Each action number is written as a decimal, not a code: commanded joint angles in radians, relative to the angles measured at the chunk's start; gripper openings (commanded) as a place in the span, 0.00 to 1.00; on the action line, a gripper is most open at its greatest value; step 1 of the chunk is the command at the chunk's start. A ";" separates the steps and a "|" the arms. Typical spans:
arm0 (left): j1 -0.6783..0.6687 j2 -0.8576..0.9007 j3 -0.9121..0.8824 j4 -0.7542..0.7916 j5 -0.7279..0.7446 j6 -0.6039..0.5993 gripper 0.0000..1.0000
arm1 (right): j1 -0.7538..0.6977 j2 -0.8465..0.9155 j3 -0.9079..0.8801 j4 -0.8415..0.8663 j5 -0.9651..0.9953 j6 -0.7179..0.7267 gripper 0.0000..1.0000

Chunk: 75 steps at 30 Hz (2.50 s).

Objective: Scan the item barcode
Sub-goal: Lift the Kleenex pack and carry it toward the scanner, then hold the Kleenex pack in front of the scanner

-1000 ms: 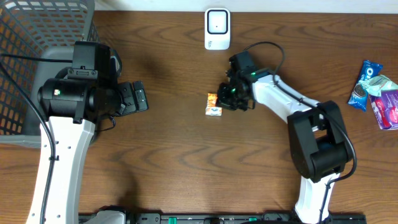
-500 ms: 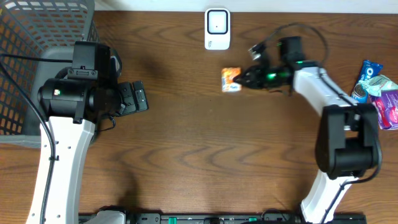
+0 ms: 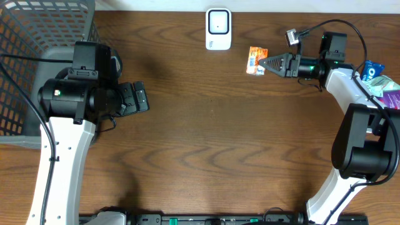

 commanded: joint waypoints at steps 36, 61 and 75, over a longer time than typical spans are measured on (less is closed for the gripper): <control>0.003 -0.002 0.020 -0.003 -0.006 0.013 0.98 | 0.051 -0.025 0.014 0.214 0.000 0.354 0.01; 0.003 -0.002 0.020 -0.003 -0.006 0.013 0.98 | 0.406 -0.026 0.201 0.193 1.447 0.231 0.01; 0.003 -0.002 0.020 -0.003 -0.006 0.013 0.98 | 0.542 0.072 0.314 0.418 2.047 -0.533 0.01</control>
